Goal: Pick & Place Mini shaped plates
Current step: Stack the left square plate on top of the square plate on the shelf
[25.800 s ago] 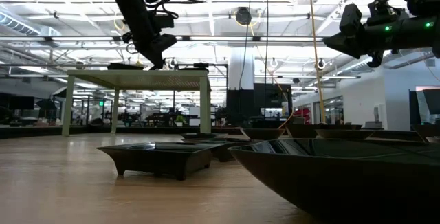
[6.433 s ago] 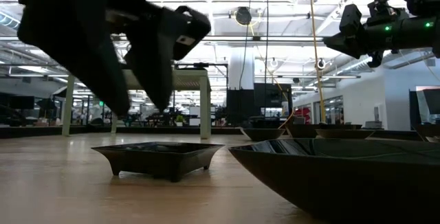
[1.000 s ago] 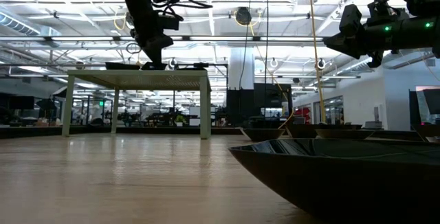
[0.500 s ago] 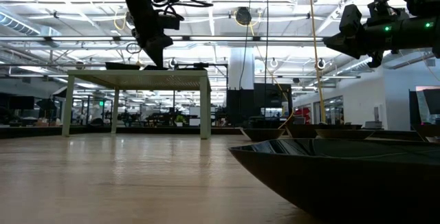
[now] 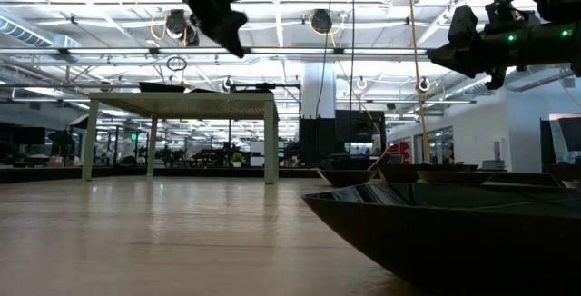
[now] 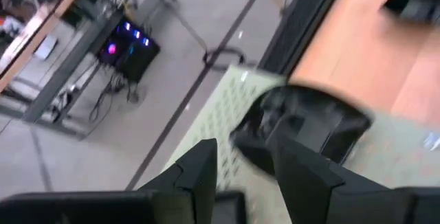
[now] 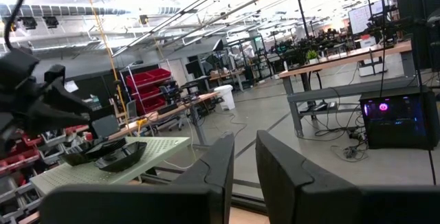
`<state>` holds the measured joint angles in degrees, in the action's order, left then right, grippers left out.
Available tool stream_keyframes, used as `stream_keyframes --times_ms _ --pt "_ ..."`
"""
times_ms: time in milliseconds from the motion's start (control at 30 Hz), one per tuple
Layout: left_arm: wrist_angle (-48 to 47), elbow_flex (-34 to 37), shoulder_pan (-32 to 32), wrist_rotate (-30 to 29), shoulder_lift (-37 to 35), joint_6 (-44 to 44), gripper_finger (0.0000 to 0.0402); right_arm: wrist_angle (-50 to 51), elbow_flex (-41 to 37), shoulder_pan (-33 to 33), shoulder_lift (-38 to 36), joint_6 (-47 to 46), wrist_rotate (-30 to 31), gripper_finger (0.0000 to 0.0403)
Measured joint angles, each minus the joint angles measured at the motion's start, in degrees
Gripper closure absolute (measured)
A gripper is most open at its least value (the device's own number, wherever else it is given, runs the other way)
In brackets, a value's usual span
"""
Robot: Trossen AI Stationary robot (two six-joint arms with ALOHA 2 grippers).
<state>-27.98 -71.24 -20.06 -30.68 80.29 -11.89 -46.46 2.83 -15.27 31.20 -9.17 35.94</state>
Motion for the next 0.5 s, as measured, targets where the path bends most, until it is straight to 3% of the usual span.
stream_keyframes --times_ms 500 --pt "16.0 0.0 5.3 11.4 7.3 0.9 0.0256 0.0 0.0 0.0 0.0 0.0 0.0 0.0351"
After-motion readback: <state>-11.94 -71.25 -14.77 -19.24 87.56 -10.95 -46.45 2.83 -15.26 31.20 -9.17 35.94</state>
